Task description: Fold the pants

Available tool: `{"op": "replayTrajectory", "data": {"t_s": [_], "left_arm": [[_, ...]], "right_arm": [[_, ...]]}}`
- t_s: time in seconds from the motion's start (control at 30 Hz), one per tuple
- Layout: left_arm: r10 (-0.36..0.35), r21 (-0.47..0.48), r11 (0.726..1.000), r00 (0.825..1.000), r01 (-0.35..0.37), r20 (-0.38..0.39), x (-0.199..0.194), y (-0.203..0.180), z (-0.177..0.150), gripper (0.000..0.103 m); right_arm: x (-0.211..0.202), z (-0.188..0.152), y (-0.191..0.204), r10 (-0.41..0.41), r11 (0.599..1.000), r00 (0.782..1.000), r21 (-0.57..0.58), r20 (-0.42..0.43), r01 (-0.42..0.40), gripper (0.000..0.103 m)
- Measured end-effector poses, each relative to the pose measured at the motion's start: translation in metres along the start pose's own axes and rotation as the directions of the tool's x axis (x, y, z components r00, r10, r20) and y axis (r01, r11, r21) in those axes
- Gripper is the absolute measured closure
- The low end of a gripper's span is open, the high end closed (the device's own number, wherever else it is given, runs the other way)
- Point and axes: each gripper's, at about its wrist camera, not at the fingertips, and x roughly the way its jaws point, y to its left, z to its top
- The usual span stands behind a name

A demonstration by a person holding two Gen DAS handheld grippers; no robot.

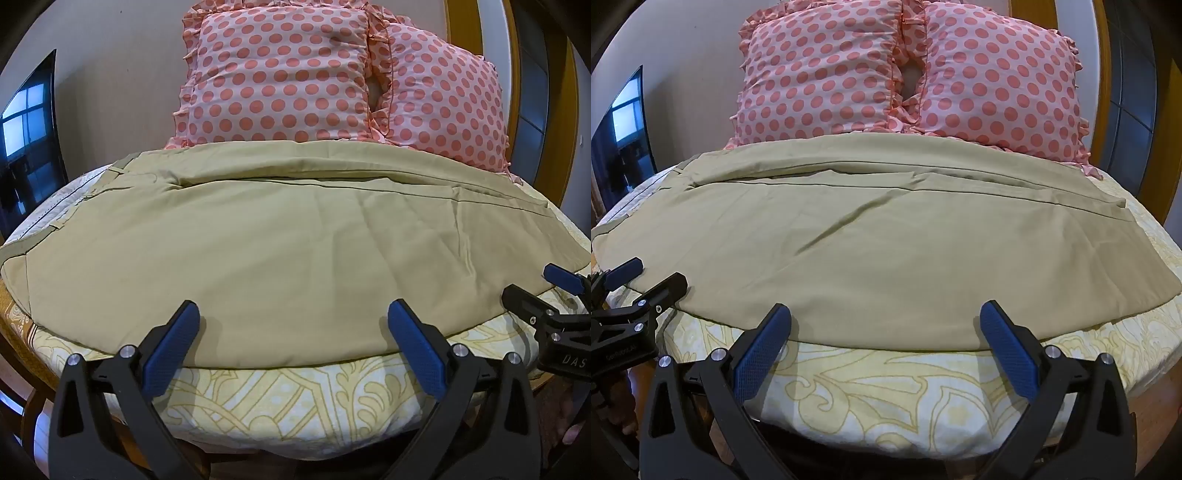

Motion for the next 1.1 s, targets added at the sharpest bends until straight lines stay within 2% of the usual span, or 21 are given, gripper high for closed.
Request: {"op": "replayTrajectory", "data": {"t_s": [1.1], "left_arm": [[0.000, 0.002, 1.000, 1.000, 0.000, 0.004, -0.0001, 0.0000, 0.0000, 0.002]], "right_arm": [[-0.0003, -0.0001, 0.0011, 0.000, 1.000, 1.000, 0.000, 0.010, 0.000, 0.001]]}}
